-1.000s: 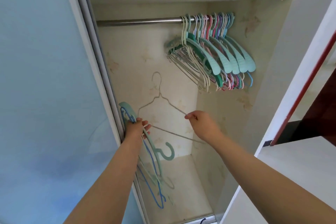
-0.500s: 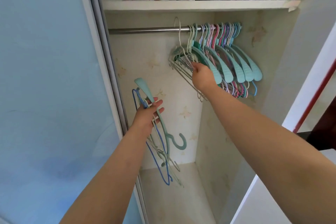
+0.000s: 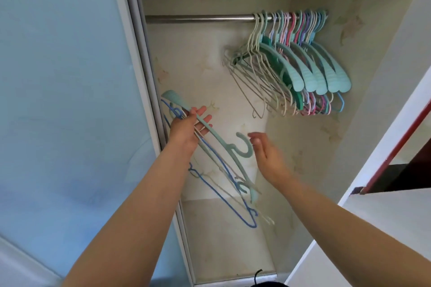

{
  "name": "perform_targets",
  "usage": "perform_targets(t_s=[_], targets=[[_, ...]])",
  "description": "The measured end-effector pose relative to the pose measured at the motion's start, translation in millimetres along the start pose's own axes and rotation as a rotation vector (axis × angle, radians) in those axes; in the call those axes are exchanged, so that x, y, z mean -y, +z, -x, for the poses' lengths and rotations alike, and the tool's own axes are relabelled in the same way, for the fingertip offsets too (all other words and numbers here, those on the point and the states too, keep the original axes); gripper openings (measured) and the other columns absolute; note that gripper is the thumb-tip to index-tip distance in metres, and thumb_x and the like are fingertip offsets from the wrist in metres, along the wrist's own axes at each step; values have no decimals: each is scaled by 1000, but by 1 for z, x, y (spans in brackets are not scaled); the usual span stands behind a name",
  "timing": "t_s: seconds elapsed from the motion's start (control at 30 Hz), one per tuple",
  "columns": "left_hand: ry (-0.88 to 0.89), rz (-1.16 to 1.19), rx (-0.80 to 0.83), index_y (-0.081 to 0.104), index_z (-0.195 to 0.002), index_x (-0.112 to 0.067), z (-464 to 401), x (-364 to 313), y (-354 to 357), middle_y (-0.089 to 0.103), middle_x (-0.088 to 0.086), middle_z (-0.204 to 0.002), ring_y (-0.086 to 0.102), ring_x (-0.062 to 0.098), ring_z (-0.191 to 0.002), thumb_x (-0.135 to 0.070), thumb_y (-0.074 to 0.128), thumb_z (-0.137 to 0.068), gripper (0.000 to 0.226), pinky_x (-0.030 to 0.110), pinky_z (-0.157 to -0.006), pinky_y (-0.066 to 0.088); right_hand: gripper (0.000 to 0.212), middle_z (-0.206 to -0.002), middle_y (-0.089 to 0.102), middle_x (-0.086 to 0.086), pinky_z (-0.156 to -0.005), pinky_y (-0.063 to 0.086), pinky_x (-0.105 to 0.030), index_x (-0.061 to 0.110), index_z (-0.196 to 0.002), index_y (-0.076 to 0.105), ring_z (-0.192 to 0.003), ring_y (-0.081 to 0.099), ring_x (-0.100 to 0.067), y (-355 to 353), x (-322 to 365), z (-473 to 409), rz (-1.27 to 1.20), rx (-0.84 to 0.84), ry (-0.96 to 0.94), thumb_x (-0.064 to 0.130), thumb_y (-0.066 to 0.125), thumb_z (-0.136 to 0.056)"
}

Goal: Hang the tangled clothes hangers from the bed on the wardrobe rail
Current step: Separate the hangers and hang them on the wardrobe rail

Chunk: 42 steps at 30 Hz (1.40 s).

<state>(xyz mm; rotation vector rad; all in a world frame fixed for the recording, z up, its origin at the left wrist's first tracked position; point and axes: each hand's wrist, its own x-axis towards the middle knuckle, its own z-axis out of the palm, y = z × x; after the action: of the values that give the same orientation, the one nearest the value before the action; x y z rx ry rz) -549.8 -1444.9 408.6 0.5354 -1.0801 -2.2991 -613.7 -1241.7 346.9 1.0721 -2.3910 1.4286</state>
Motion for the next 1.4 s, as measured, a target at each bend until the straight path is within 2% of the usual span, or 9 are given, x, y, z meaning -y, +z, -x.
perform_targets(t_s=[0.13,0.27,0.43,0.53,0.67,0.77,0.9,1.2,1.4], targets=[[-13,12,-51,47,-90,-12,-4,2,3,61,9,-115,63,29,-95,-13,35,-105,19,35,-64,54,84,-97,69,-1,-94,47,-39,19,-100,67,-95,63,-16,9,-39,25,16,502,358,88,28,-71],[-20,-2,-77,45,-85,-13,-8,4,4,60,9,-118,64,27,-89,-12,35,-105,22,37,-66,53,45,-75,71,0,-82,50,-32,16,-85,72,-73,64,-10,-1,-56,32,-84,588,458,59,60,-84],[-124,5,-53,47,-106,-17,-12,5,-3,57,10,-121,62,29,-88,-14,31,-105,17,44,-86,49,38,-73,49,-3,-68,39,-23,16,-81,67,-69,46,-12,-10,-53,34,-144,408,369,46,48,-94],[-178,-86,-32,51,-96,-17,-9,8,-6,63,6,-109,64,26,-83,-18,31,-106,22,40,-74,51,30,-84,52,-5,-72,49,-30,19,-80,60,-72,51,-14,-14,-45,29,-168,344,353,34,44,-100],[-173,-75,-129,51,-83,-15,-7,11,-11,55,1,-66,47,10,-39,-24,40,-104,25,22,-46,46,30,-91,65,5,-66,55,-27,13,-92,60,-61,59,-10,-17,-32,18,-183,288,363,36,42,-100],[-161,-41,-161,49,-76,-14,-7,9,-16,46,-2,-53,41,10,-38,-30,46,-101,30,21,-44,46,30,-88,71,8,-62,57,-30,17,-86,59,-72,62,-11,-19,-25,7,-121,210,344,38,43,-100],[-161,-207,-181,51,-79,-13,0,11,-26,57,2,-71,61,17,-57,-19,46,-101,24,34,-61,51,32,-80,72,9,-61,59,-36,21,-78,57,-77,65,-16,-22,-20,-4,-68,110,322,39,43,-100],[-270,-473,-70,46,-85,-10,23,14,-31,67,18,-87,68,19,-48,-36,30,-105,37,24,-39,51,33,-75,67,15,-61,48,-32,26,-77,57,-64,60,-12,-27,-25,-6,80,-126,272,41,39,-100],[-253,-357,-197,42,-85,-11,30,21,-34,69,13,-66,64,18,-40,-27,23,-107,33,19,-36,47,37,-76,62,16,-59,41,-29,18,-89,58,-67,57,-13,-26,-38,-1,250,-14,308,46,35,-100]])
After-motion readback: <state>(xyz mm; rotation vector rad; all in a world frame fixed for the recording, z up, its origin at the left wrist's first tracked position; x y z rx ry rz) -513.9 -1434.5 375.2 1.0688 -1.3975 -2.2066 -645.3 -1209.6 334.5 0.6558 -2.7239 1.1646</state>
